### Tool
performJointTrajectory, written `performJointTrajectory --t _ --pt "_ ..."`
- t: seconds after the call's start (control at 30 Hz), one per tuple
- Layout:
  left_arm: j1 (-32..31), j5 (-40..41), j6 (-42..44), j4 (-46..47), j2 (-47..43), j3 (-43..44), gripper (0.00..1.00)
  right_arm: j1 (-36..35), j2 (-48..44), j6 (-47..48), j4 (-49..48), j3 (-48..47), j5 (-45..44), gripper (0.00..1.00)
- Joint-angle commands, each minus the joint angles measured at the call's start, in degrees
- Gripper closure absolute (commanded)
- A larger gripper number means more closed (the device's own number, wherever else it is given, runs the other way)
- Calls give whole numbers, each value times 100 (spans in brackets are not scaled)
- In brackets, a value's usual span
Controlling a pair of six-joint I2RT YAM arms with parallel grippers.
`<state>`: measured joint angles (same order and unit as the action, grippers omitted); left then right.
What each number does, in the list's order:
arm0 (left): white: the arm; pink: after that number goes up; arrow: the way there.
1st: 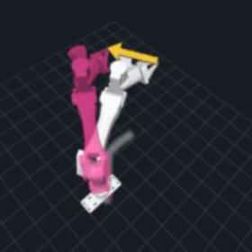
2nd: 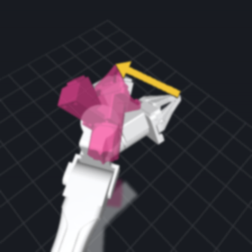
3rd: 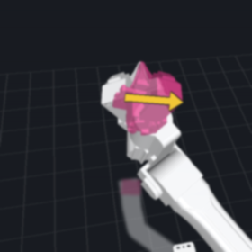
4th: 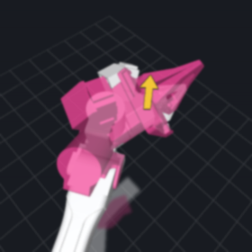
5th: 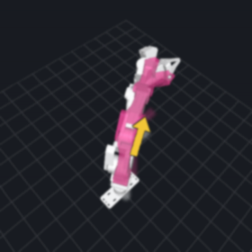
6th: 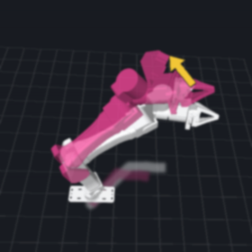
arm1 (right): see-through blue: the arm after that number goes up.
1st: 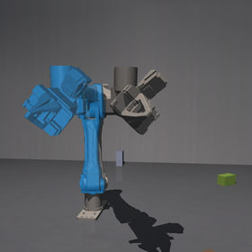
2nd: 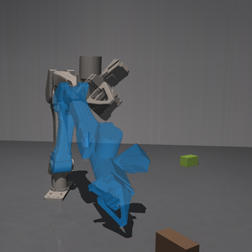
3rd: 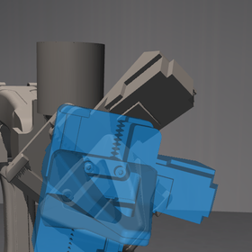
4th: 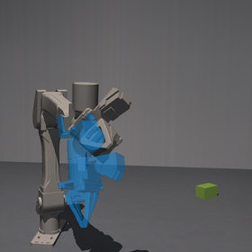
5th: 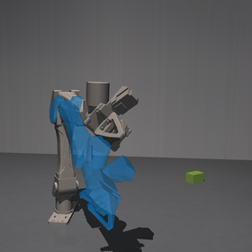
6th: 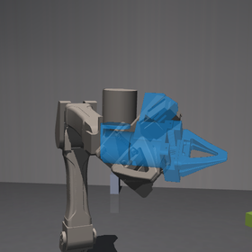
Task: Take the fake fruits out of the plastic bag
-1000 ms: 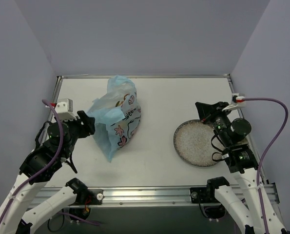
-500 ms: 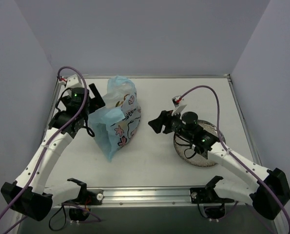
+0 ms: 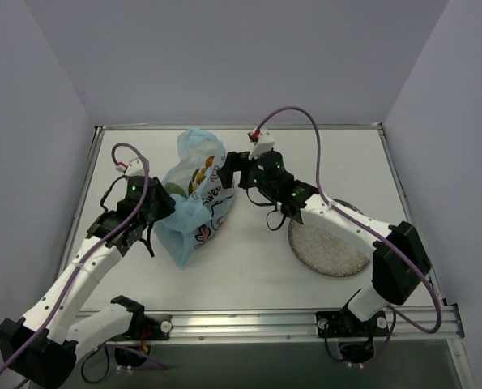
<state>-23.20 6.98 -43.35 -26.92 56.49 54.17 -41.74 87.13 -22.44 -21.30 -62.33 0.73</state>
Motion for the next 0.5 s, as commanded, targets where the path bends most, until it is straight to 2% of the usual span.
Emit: performJointTrajectory --t 0.0,0.1,0.27,0.37,0.47 --pt "-44 93 11 -103 -401 -134 84 -80 610 -15 161 -964 -978 9" --pt "-70 -64 38 -103 -525 -407 87 -246 1294 -59 380 -1657 -1215 5" --pt "-97 -233 151 81 -709 -767 88 -633 2095 2 706 -2222 -1400 5" --pt "-97 -171 248 38 -841 -882 88 -792 2247 -41 820 -2171 -1689 15" --pt "-97 -109 266 -6 -937 -996 88 -845 2133 -199 724 -1688 -2137 41"
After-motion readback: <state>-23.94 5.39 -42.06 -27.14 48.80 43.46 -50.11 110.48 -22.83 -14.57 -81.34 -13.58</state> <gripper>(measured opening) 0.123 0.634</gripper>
